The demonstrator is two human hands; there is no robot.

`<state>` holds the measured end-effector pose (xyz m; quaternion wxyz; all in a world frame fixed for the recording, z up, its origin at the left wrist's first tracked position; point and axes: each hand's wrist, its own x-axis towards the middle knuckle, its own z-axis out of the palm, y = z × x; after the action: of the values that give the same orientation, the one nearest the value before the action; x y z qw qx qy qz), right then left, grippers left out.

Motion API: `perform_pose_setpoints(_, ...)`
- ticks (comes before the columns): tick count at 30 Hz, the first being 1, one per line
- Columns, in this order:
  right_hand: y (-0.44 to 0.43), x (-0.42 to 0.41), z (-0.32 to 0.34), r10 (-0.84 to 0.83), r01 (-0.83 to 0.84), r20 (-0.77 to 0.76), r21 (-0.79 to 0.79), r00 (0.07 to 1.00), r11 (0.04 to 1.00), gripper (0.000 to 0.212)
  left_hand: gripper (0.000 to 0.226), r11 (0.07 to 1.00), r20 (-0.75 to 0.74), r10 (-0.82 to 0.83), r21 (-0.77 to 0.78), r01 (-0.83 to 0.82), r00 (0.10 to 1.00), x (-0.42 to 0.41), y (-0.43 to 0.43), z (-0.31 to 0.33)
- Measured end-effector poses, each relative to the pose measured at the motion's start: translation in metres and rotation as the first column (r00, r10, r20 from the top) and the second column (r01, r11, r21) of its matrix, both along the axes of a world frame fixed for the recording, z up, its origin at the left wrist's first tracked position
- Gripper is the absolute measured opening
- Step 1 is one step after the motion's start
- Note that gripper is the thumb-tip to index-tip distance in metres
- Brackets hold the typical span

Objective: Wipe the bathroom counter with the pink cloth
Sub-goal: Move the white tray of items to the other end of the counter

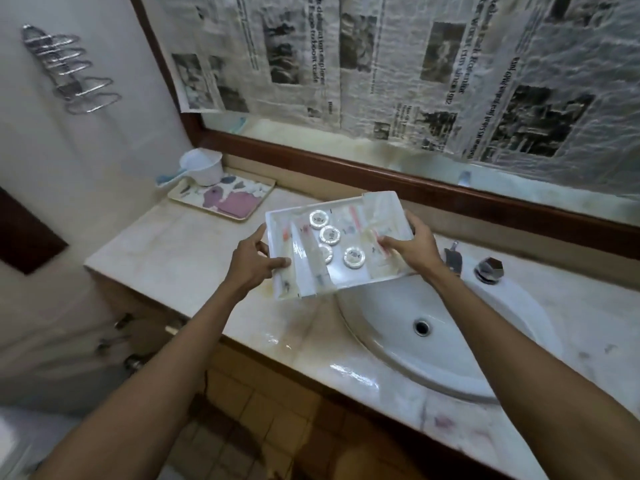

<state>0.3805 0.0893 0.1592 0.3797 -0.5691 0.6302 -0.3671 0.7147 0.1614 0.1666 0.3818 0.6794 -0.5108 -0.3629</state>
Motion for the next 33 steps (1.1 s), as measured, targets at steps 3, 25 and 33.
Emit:
perform_pose_setpoints(3,-0.013,0.077,0.0,0.036,-0.036,0.024,0.005,0.999,0.999,0.091,0.103,0.998,0.007,0.066,0.006,-0.066,0.998,0.07,0.0,0.001)
perform_pose_setpoints(25,-0.123,0.44,-0.091,0.464,-0.459,0.012,0.172,0.886,0.872,0.055,0.081,0.826,0.143,0.494,0.231,-0.514,0.858,0.374,-0.001,-0.101)
perform_pose_setpoints(33,-0.179,0.525,-0.143,0.584,-0.559,0.006,0.302,0.811,0.773,0.057,0.058,0.72,0.159,0.615,0.287,-0.632,0.773,0.414,-0.026,-0.146)
